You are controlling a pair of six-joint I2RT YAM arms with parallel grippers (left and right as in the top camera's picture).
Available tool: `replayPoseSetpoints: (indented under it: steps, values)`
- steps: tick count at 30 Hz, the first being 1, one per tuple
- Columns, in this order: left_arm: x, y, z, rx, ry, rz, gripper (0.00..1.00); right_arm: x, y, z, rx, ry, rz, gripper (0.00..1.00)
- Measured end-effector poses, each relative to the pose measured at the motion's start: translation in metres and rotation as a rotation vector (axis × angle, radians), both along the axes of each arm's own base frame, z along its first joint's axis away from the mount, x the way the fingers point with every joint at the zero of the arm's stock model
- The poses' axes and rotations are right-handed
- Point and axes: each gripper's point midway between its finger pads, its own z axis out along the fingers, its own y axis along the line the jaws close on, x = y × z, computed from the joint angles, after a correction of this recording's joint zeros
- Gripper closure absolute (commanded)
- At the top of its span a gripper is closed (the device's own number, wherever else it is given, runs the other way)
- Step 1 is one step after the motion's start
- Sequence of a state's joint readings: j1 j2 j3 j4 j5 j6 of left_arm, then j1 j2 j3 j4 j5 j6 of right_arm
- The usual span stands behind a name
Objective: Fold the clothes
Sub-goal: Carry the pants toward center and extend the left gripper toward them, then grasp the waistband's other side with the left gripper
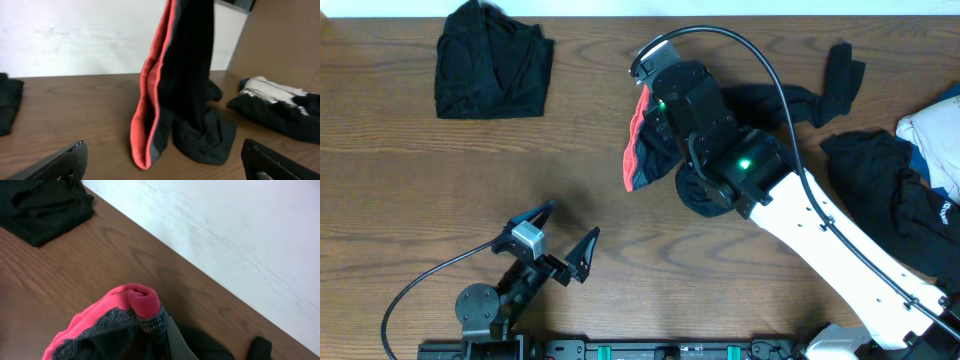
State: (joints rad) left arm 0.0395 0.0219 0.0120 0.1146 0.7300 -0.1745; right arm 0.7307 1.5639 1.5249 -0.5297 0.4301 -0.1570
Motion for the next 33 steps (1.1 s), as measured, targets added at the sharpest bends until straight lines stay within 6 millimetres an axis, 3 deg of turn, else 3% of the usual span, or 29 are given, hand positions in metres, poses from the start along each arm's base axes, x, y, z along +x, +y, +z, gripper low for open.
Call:
replayPoseSetpoints:
  steps: [5,8,12,17,23,27,33]
  values:
    - [0.001,0.001,-0.002,-0.048,0.050,0.010,0.02,0.000,0.000,-0.001,-0.001,0.002,0.000,0.95]
    - [0.007,0.012,-0.011,-0.049,0.160,0.088,0.02,0.000,0.000,0.000,0.003,0.002,-0.002,0.95]
    - [0.011,0.032,-0.023,0.026,0.342,0.214,0.02,0.000,0.003,0.002,0.022,0.000,0.009,0.95]
    - [0.027,0.044,-0.019,0.124,0.494,0.272,0.02,0.000,0.015,0.007,0.086,-0.003,0.047,0.95]
    - [0.049,0.019,-0.009,0.165,0.546,0.154,0.02,-0.004,0.024,0.016,0.148,0.010,0.077,0.95]
    - [0.056,0.003,-0.010,0.177,0.536,0.067,0.02,-0.006,0.028,0.042,0.193,-0.009,0.097,0.95]
    - [0.056,-0.004,-0.024,0.247,0.546,0.016,0.02,-0.014,0.034,0.077,0.258,-0.023,0.145,0.96]
